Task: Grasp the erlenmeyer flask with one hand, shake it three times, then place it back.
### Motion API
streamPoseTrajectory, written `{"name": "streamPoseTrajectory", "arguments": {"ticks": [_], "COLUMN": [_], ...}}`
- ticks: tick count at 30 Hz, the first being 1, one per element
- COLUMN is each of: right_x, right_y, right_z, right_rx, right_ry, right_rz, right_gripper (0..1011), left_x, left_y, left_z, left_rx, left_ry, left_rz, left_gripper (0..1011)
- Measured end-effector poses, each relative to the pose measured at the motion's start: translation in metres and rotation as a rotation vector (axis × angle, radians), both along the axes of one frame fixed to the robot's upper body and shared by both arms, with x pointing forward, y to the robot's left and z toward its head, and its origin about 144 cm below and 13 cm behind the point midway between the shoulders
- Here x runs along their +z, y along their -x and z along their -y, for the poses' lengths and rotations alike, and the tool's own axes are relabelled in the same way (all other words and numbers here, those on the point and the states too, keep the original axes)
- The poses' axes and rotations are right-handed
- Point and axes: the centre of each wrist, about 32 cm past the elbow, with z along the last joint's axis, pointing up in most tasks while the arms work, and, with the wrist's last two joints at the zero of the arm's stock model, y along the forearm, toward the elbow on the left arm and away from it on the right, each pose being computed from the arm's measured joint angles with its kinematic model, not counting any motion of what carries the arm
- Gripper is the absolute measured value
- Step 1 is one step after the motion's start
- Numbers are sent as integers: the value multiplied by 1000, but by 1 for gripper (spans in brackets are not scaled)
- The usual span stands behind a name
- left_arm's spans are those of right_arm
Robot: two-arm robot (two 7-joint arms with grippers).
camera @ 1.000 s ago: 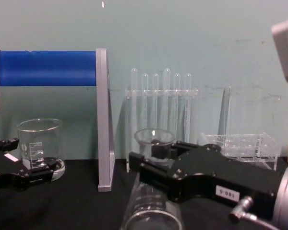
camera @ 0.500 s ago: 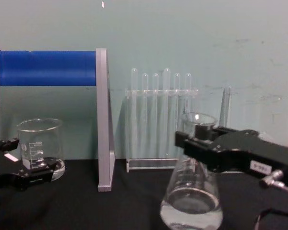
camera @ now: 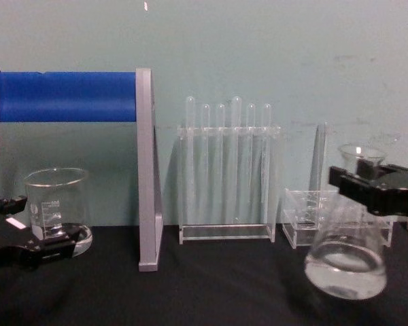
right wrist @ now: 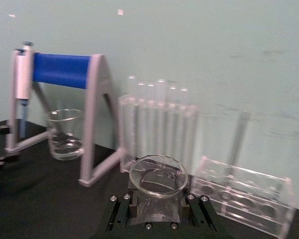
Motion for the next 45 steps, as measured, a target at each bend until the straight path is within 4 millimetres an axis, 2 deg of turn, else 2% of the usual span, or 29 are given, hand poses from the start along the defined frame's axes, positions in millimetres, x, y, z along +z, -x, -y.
{"name": "streamPoseTrajectory", "arguments": {"ticks": [6, 14, 22, 34, 45], "right_x": [0, 0, -2, -4, -5], "right_y": [-3, -3, 3, 22, 34], "right_z": [13, 12, -5, -42, -59], "right_rx": [-64, -63, 15, 219, 318], "right_ry": [-4, -5, -9, -2, -10], "right_rz": [2, 3, -7, -26, -42], "right_gripper": [449, 449, 449, 449, 449], "left_x": [0, 0, 0, 0, 0], "left_y": [0, 0, 0, 0, 0], "left_z": [0, 0, 0, 0, 0], "left_rx": [0, 0, 0, 0, 0], "left_ry": [0, 0, 0, 0, 0], "left_rz": [0, 0, 0, 0, 0], "left_gripper": [1001, 1001, 1001, 1001, 1001]}}
